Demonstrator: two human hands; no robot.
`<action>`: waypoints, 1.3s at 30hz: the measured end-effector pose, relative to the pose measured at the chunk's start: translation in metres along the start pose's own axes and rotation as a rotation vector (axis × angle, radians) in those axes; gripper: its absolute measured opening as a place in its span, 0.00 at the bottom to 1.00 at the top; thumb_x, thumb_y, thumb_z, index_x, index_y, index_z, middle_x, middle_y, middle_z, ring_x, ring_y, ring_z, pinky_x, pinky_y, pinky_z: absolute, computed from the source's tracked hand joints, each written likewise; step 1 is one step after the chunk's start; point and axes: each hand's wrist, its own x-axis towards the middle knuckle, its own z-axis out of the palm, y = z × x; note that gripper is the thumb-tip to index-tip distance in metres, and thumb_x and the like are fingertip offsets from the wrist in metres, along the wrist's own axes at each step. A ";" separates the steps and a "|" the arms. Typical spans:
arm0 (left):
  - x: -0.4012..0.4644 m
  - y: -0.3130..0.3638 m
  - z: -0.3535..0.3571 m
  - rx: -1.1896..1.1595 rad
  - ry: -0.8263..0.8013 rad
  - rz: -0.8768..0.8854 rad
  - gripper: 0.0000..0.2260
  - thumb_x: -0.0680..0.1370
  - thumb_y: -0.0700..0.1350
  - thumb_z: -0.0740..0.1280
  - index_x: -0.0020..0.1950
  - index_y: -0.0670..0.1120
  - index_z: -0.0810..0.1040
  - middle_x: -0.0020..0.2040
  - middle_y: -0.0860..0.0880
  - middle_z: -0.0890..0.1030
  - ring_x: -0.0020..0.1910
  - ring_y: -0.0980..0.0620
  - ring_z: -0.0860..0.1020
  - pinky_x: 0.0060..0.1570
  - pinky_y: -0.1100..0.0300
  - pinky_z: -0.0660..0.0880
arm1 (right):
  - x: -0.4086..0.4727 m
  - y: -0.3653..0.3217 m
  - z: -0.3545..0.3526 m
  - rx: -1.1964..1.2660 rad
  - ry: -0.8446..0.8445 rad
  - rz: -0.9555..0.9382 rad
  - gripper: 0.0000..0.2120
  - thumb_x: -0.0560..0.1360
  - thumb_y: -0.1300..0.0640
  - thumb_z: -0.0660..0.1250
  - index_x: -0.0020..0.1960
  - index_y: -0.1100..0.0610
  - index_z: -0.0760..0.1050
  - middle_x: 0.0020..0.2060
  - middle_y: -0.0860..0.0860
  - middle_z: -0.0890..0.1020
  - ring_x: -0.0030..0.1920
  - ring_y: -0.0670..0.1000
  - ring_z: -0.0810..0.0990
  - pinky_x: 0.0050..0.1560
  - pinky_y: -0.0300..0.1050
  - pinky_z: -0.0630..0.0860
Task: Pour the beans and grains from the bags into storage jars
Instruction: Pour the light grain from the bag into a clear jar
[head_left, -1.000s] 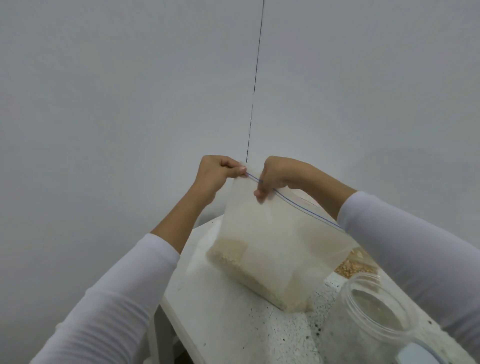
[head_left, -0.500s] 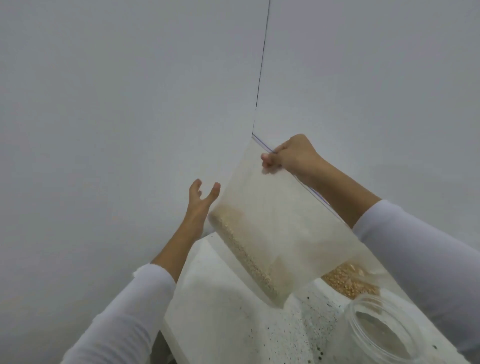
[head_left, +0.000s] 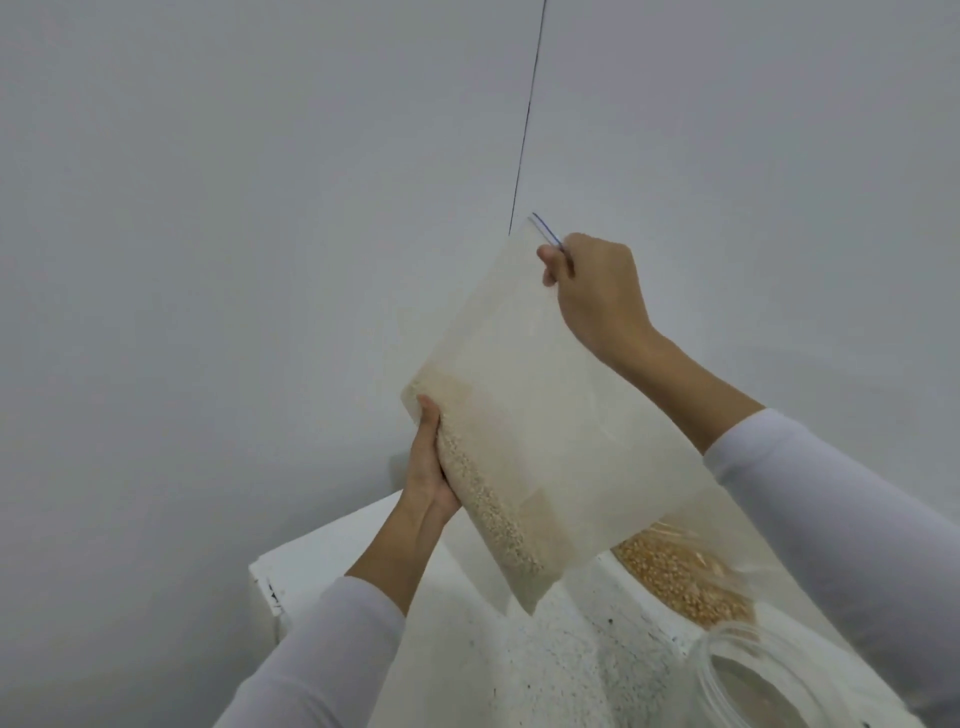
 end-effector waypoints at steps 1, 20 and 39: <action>0.000 -0.001 0.001 -0.009 0.007 -0.006 0.24 0.72 0.64 0.60 0.55 0.46 0.79 0.47 0.44 0.84 0.46 0.44 0.82 0.57 0.44 0.73 | -0.001 0.003 0.002 -0.035 0.018 -0.013 0.19 0.82 0.55 0.55 0.38 0.65 0.72 0.33 0.56 0.77 0.35 0.55 0.73 0.36 0.49 0.68; 0.015 0.022 -0.001 0.041 -0.079 0.030 0.21 0.56 0.54 0.80 0.43 0.45 0.86 0.46 0.45 0.85 0.43 0.47 0.84 0.48 0.46 0.79 | -0.004 0.023 -0.052 0.659 -0.211 0.305 0.08 0.75 0.65 0.68 0.37 0.64 0.78 0.30 0.52 0.82 0.27 0.44 0.76 0.34 0.36 0.76; 0.022 0.074 0.020 0.262 -0.001 0.152 0.13 0.77 0.41 0.65 0.34 0.45 0.84 0.35 0.47 0.83 0.35 0.50 0.82 0.39 0.57 0.81 | -0.021 -0.005 -0.070 0.859 -0.039 0.383 0.10 0.75 0.59 0.69 0.37 0.63 0.79 0.29 0.49 0.83 0.33 0.50 0.77 0.35 0.36 0.78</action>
